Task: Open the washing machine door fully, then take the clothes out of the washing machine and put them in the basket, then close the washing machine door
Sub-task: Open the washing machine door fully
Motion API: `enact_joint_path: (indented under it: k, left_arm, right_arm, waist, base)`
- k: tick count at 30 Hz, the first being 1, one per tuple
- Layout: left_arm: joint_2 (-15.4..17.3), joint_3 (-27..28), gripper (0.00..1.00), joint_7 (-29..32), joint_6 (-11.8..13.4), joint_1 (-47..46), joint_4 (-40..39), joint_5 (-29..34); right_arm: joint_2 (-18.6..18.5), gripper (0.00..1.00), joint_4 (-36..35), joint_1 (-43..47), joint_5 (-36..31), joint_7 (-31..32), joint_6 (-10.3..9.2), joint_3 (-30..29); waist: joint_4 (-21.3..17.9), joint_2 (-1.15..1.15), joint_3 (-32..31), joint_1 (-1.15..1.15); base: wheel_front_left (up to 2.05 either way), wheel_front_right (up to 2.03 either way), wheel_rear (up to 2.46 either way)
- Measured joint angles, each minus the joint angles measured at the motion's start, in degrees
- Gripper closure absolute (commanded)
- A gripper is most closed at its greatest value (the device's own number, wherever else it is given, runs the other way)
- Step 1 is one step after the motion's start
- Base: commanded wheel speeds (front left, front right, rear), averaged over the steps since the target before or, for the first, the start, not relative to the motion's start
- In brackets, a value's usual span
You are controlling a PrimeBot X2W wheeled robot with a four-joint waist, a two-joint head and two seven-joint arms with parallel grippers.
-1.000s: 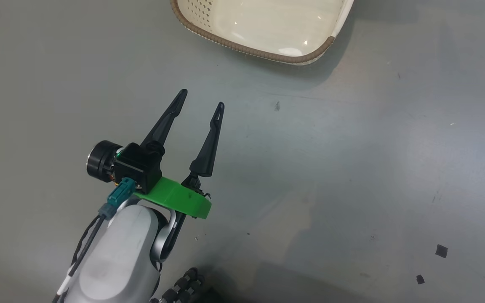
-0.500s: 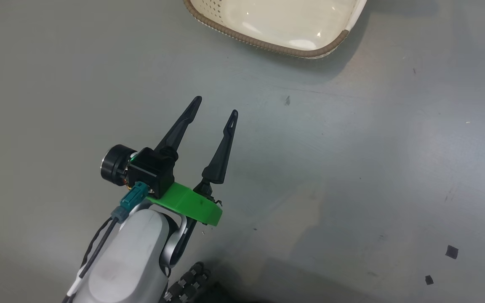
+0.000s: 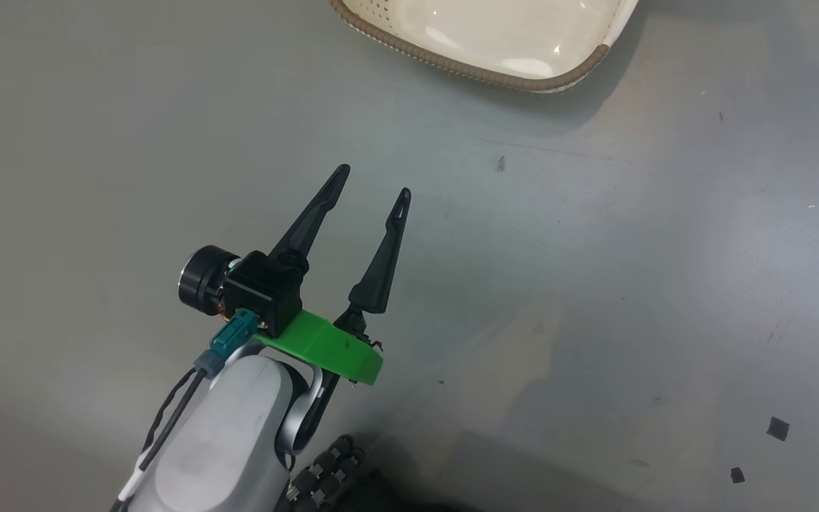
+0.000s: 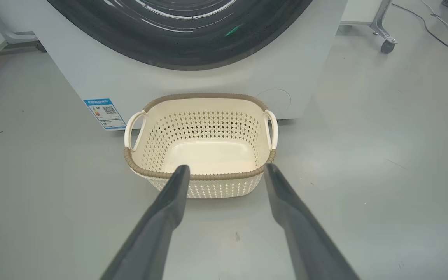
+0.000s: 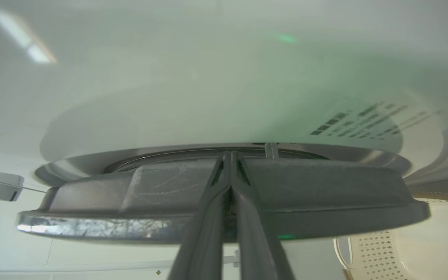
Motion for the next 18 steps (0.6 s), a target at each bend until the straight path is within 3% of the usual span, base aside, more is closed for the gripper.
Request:
enact_joint_path:
  k: [18]
  left_arm:
    - [-0.01, -0.8, 0.0, 0.0, 1.03, -0.97, 0.04, -0.67]
  right_arm:
    - [-0.69, 1.0, 4.72, -3.06, 1.96, 3.52, 0.0, -2.36]
  waist:
    - [0.64, 0.0, -0.08, 0.0]
  base:
    - [0.0, 0.0, 0.0]
